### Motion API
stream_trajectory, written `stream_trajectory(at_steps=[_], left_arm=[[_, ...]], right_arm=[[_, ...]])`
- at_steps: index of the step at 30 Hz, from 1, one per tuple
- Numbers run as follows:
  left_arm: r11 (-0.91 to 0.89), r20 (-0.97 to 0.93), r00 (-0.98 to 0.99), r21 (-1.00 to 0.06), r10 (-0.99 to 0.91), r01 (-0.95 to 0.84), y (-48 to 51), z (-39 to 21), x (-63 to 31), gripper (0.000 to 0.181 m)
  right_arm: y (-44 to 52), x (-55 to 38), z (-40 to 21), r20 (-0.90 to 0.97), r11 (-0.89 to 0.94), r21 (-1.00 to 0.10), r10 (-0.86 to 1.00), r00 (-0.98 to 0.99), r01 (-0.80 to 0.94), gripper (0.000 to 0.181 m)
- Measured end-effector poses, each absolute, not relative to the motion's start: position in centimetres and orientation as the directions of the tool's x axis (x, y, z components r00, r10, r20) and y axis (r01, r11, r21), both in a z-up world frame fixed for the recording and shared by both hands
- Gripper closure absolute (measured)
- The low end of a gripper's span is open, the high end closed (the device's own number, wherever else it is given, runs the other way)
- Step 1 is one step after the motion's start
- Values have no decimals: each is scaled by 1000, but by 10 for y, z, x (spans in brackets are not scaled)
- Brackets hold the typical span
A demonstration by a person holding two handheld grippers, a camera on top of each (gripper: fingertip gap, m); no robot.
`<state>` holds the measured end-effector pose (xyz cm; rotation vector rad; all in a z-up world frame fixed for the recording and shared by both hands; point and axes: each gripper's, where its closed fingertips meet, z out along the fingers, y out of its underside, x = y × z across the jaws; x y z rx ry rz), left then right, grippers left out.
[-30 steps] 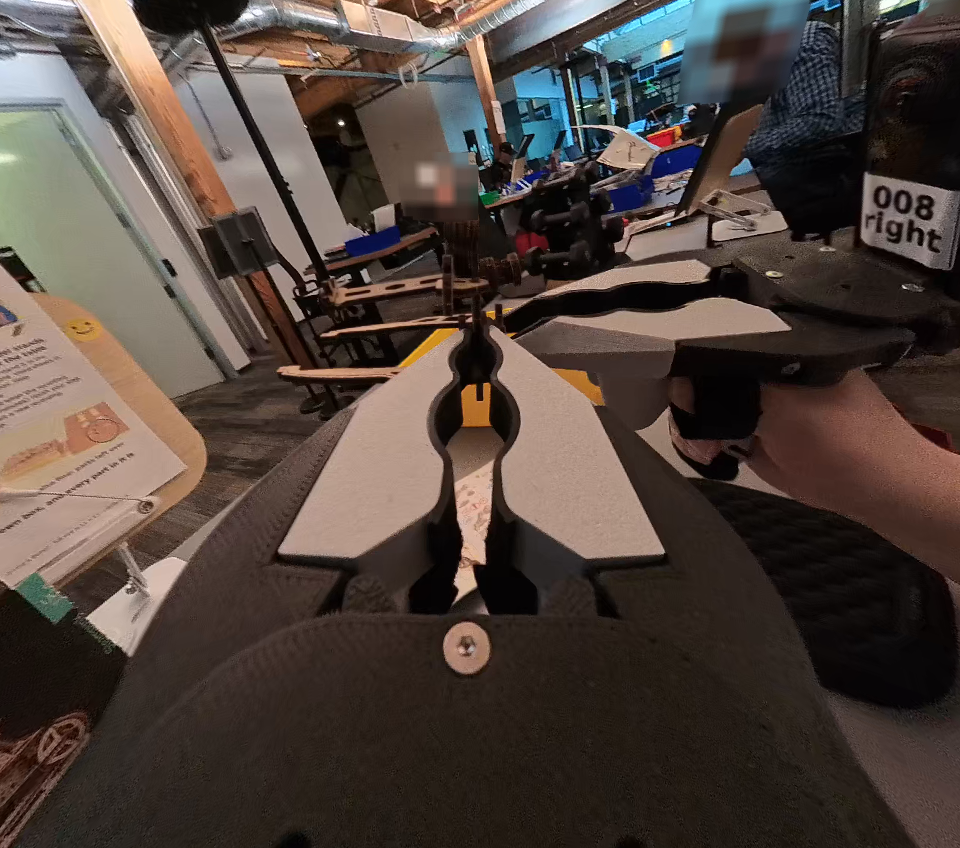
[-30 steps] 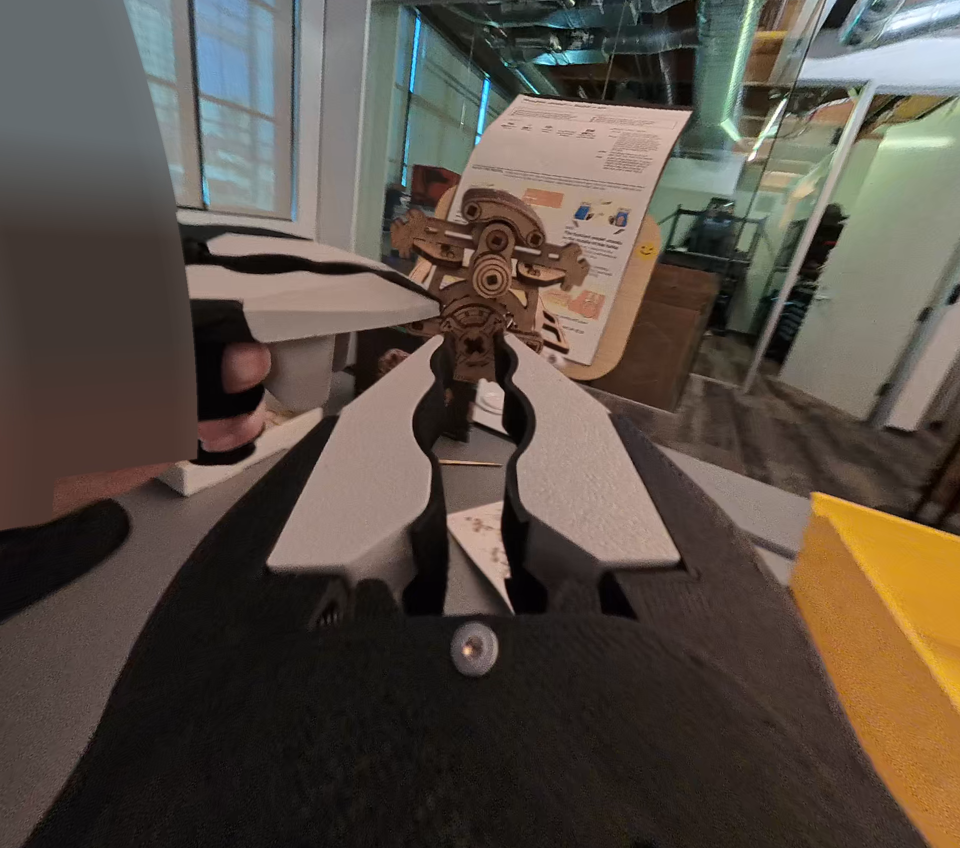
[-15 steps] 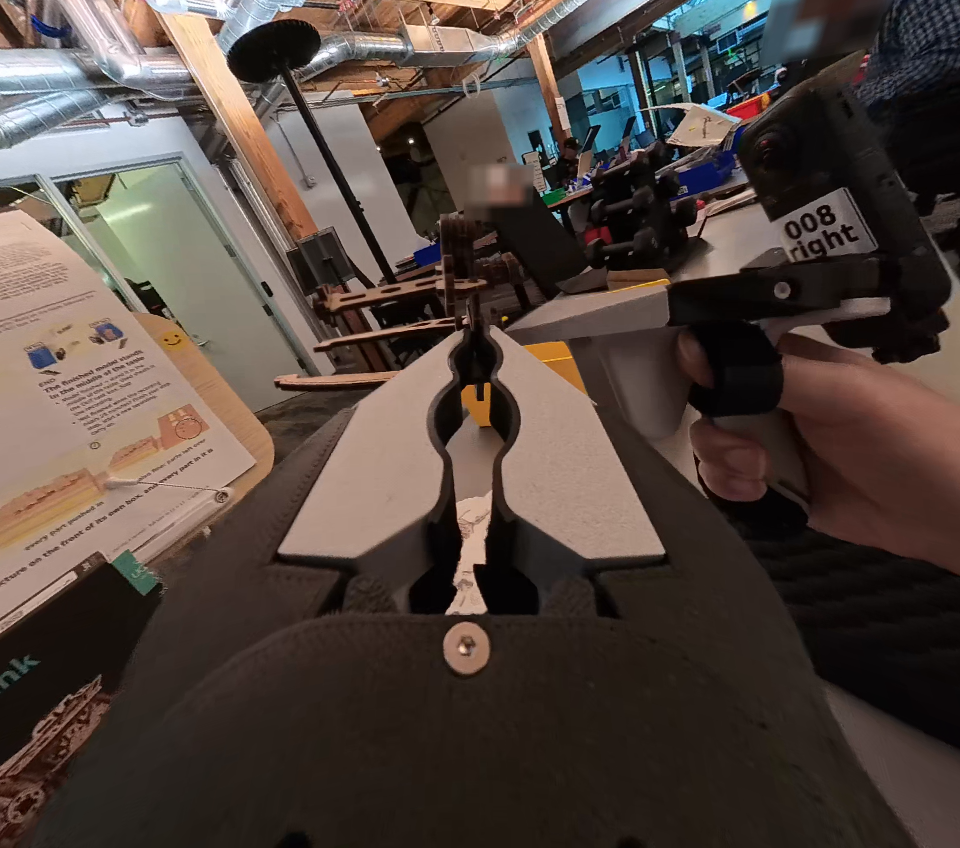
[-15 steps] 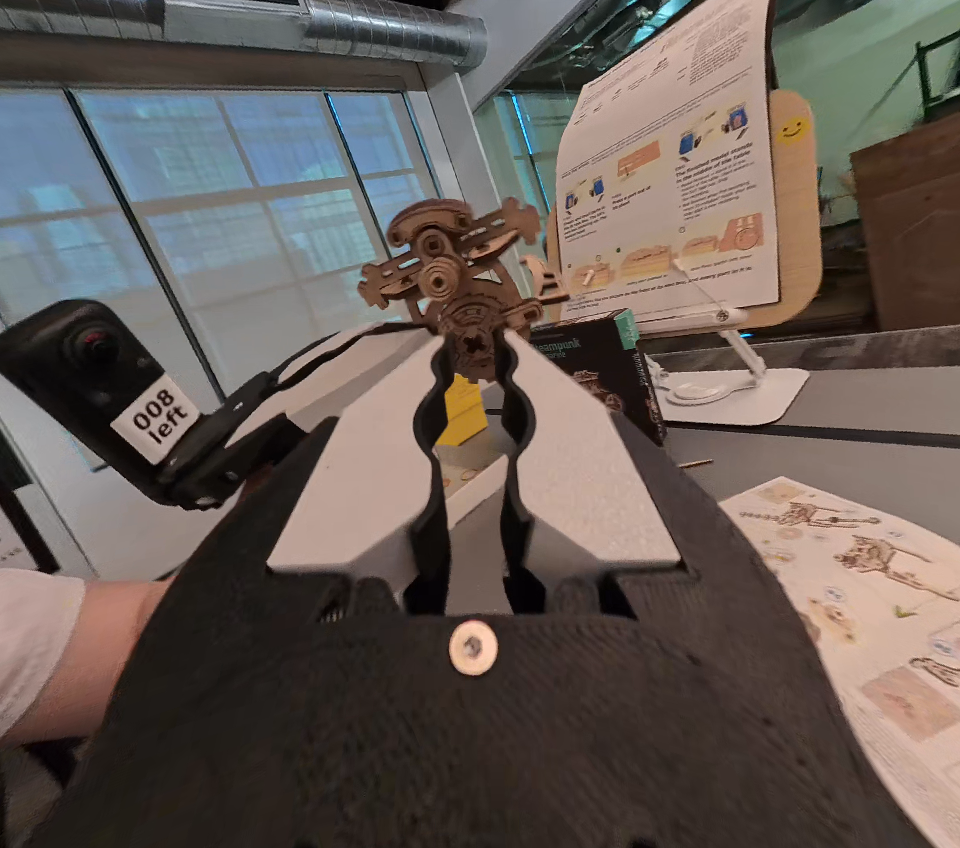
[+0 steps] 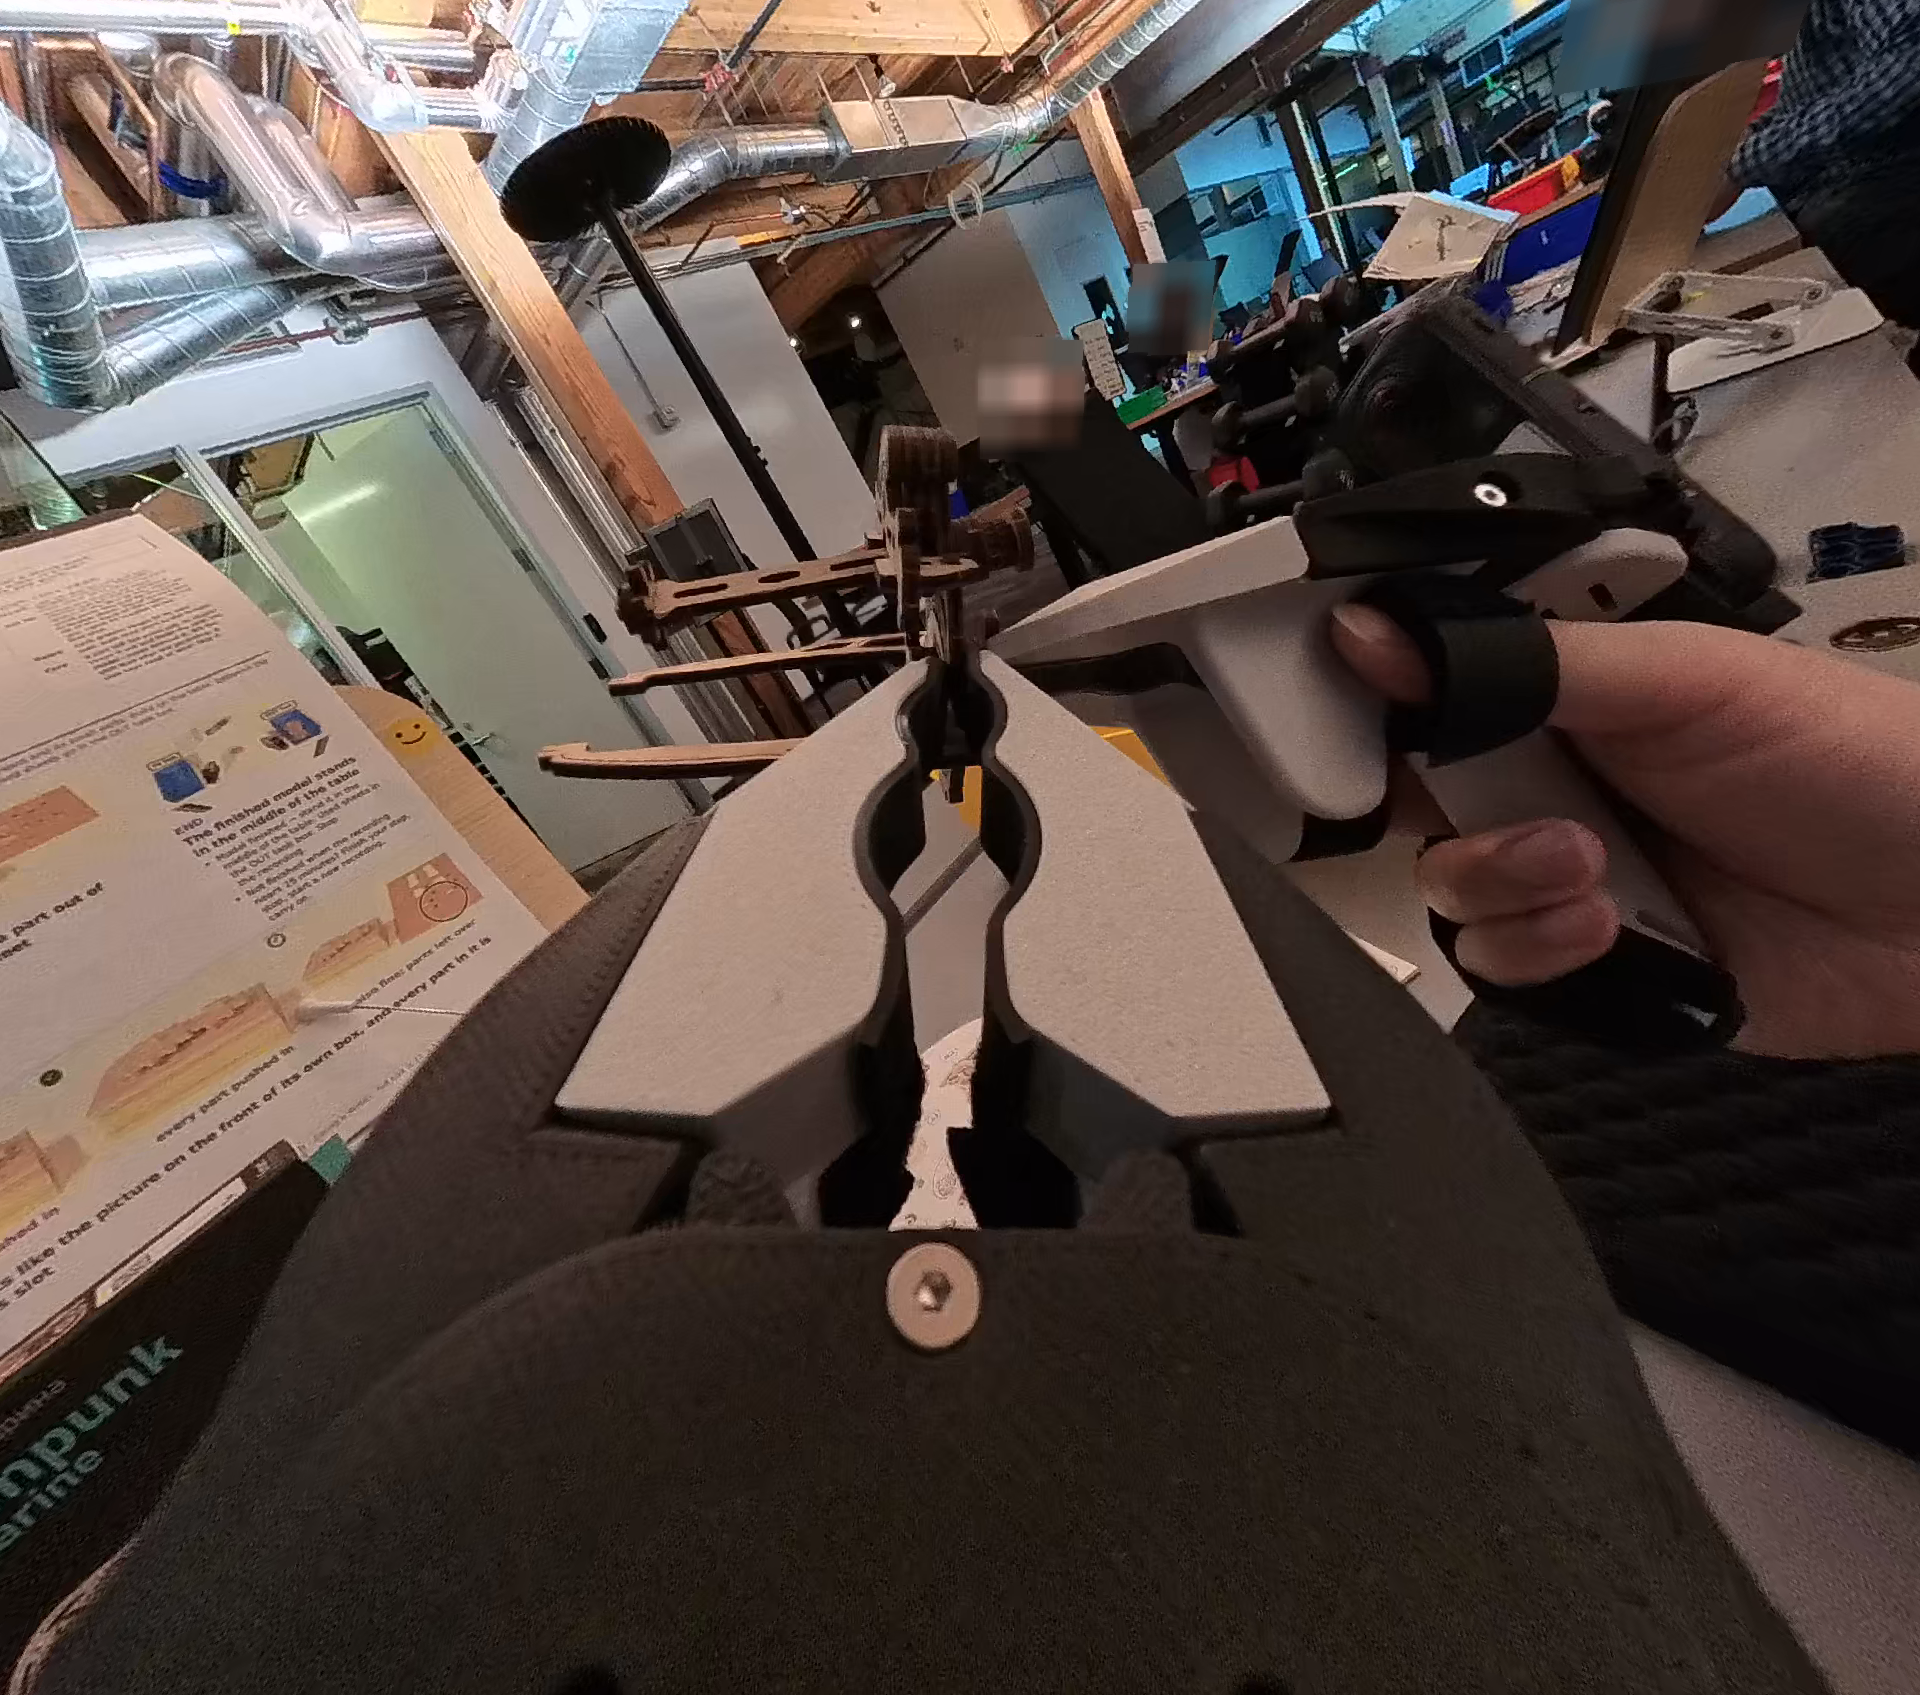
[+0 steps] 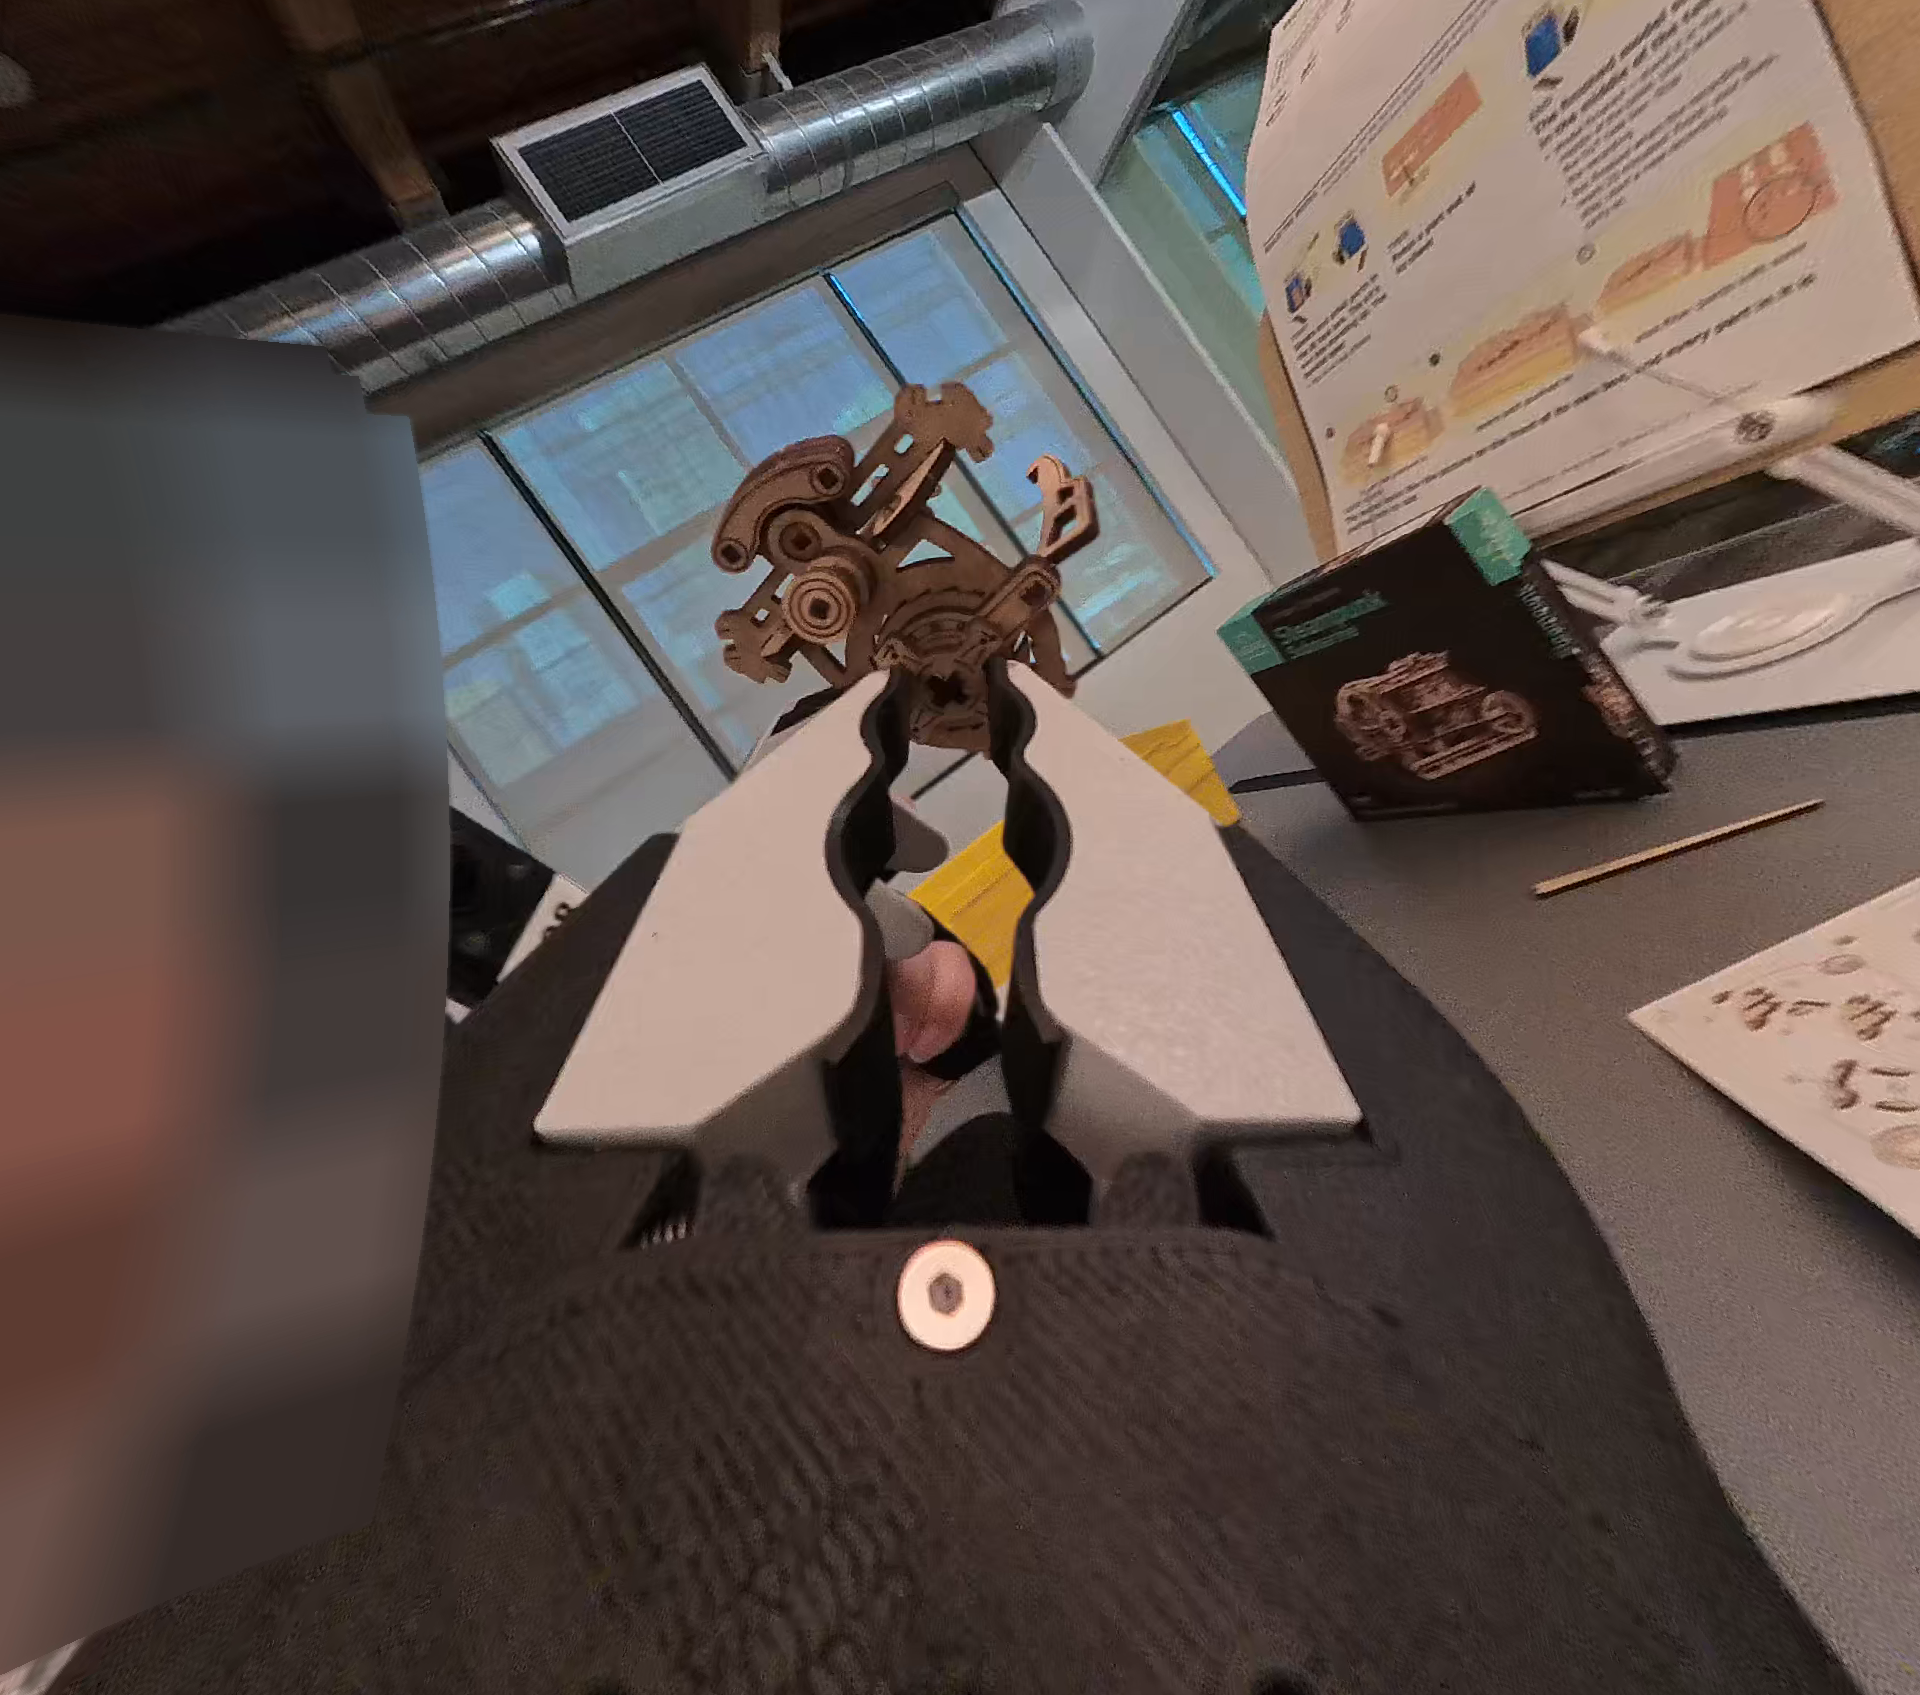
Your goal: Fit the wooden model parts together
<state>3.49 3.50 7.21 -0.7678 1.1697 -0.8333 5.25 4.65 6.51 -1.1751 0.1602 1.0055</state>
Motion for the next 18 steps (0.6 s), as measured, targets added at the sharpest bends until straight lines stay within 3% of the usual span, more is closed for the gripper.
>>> stream_trajectory(at_steps=[1, 8, 11, 14, 16, 18], left_arm=[[486, -460, 176, -860, -870, 157, 35, 72, 35, 181], [493, -468, 174, -857, -866, 150, 34, 71, 35, 181], [495, -472, 171, -857, -865, 139, 35, 69, 36, 181], [507, -484, 172, -852, -858, 130, 36, 67, 37, 181], [497, -477, 160, -859, -864, 124, 37, 65, 38, 181], [421, -409, 116, -898, -905, 124, 41, 65, 39, 181]], right_arm=[[46, 53, 65, -602, 7, -672, 577, 552, -741, 168], [47, 54, 62, -768, -208, -398, 609, 200, -894, 169], [49, 55, 58, -806, -314, -231, 592, 0, -921, 168], [49, 56, 55, -812, -371, -132, 573, -115, -919, 168], [50, 58, 54, -817, -329, -168, 575, -55, -929, 169], [50, 59, 55, -797, -210, -356, 577, 178, -911, 168]])
